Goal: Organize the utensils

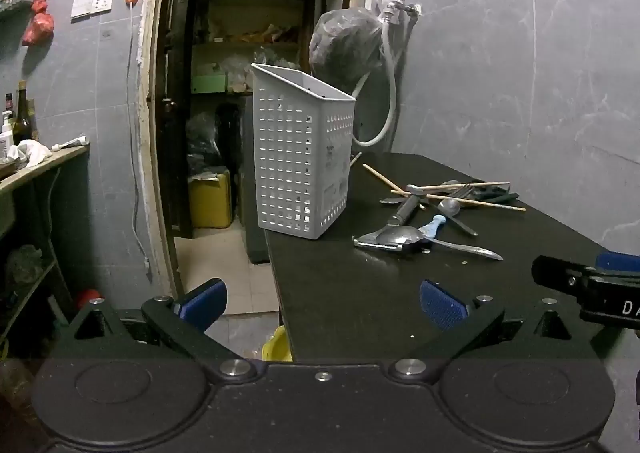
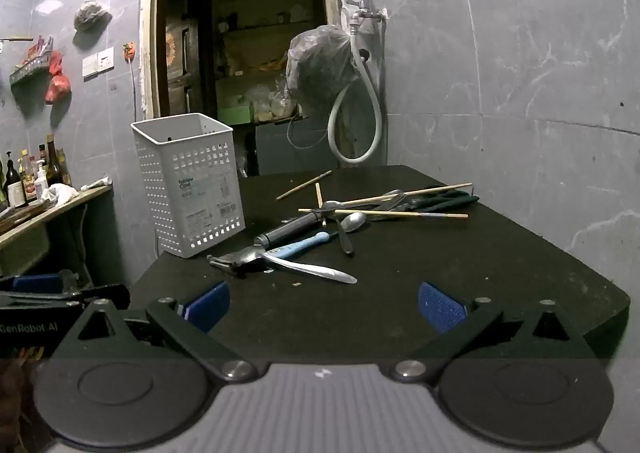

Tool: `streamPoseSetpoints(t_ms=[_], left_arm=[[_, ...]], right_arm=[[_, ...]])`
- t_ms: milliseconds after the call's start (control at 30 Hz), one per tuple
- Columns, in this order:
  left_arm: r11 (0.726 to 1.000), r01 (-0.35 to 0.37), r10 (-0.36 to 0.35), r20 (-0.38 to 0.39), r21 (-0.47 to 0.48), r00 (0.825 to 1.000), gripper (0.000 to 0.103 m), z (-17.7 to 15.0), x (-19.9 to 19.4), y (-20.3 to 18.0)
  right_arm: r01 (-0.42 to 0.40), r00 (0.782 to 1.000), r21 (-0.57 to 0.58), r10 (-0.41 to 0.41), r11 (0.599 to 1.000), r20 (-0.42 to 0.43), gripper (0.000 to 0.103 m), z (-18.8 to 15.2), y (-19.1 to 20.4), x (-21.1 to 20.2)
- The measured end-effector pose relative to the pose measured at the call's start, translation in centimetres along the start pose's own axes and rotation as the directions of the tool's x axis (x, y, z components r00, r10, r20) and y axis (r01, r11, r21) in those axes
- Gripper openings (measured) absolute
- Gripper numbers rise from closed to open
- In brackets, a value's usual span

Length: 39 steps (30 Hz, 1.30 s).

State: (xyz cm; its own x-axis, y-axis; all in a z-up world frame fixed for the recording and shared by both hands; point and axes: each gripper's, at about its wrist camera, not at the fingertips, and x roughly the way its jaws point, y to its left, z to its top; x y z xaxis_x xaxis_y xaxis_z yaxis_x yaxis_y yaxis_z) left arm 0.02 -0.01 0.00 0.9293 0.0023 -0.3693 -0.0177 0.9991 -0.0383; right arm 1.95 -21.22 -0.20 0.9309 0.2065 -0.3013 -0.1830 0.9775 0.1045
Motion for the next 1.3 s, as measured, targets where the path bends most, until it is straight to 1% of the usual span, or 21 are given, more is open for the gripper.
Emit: streamPoseSetpoints(t_ms=[233, 1300], left_arm=[[1.000, 0.002, -0.002, 0.002, -0.010, 1.000, 0.102, 0.0, 0.0, 0.1], [1.000, 0.003, -0.003, -0.020, 0.000, 1.000, 0.102, -0.5, 1.1, -0.1]], right_arm=[[0.001, 1.000, -0.002, -0.001, 1.000, 0.003, 0.103, -0.1, 0.2, 0.0], [0.011, 1.000, -0.011, -0.011, 1.000, 0.015, 0.103, -0.1, 0.3, 0.1]])
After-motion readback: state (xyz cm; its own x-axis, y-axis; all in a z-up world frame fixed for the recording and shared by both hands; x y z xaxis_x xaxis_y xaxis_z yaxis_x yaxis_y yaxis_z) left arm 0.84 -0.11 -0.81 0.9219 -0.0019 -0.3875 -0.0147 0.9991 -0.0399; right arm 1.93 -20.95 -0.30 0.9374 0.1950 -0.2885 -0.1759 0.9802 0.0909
